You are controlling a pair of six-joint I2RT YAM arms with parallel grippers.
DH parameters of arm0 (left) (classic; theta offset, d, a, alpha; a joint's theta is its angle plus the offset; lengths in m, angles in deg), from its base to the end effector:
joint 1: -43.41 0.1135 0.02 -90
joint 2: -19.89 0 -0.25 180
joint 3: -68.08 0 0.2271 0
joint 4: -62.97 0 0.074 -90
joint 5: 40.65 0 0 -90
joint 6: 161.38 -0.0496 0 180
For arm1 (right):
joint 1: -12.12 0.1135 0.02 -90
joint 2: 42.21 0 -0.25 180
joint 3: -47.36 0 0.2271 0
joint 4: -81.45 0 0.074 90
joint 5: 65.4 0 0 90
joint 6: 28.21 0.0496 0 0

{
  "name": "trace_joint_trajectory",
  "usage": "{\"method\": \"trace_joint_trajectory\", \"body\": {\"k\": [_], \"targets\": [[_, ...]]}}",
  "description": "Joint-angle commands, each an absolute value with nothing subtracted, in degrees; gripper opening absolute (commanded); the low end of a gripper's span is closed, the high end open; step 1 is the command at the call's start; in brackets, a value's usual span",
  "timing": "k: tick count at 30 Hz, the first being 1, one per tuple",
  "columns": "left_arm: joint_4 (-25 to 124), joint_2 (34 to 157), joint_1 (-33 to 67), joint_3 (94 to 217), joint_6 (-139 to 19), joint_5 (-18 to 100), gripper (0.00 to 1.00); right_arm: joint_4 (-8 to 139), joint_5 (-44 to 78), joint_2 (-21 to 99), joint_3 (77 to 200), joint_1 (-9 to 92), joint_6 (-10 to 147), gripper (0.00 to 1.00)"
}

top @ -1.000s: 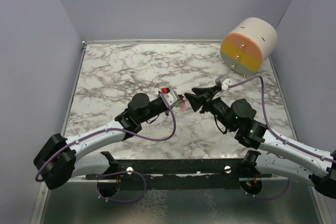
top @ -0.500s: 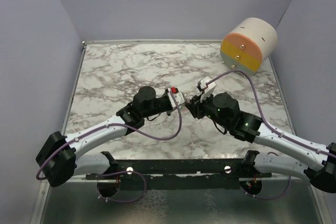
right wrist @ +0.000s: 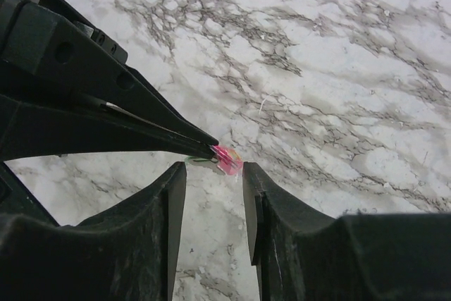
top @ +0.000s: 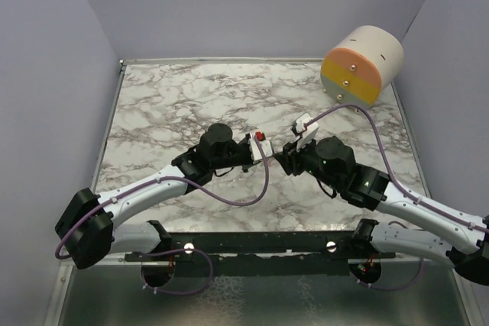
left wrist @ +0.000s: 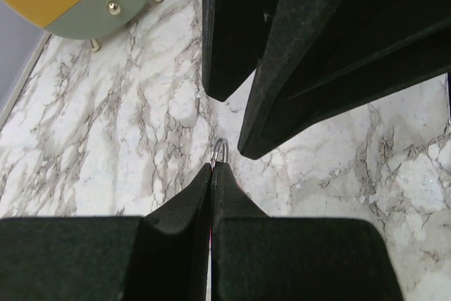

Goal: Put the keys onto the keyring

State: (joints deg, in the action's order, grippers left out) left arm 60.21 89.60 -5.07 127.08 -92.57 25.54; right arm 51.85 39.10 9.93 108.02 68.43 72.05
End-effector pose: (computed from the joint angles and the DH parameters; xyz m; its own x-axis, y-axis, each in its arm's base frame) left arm 0.1657 -0.2173 0.2780 0.1977 0.2756 -0.9407 0.9371 0.2283 0.2638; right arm 0.1241 0.1637 0.3006 -0.3167 -0.1642 -0.9342 -0.6296 0.7730 0.0776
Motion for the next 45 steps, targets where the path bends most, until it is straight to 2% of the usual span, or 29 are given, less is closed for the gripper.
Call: {"method": "trace_joint_trajectory", "body": {"k": [1, 11, 26, 45], "targets": [[57.68, 90.11, -4.89, 129.84, -95.23, 21.91, 0.0, 48.79, 38.89, 10.77, 110.12, 68.71, 71.03, 0.41], [53.66, 89.88, -2.78, 132.0, -97.79, 16.87, 0.0, 48.21, 37.56, 12.82, 110.92, 68.68, 68.28, 0.45], [53.09, 89.68, -2.27, 132.0, -97.75, 14.45, 0.0, 52.92, 33.92, 14.77, 109.48, 68.72, 65.7, 0.44], [58.4, 88.67, -2.29, 129.94, -94.19, 22.17, 0.0, 53.61, 30.57, 15.45, 109.58, 68.78, 67.76, 0.21]]}}
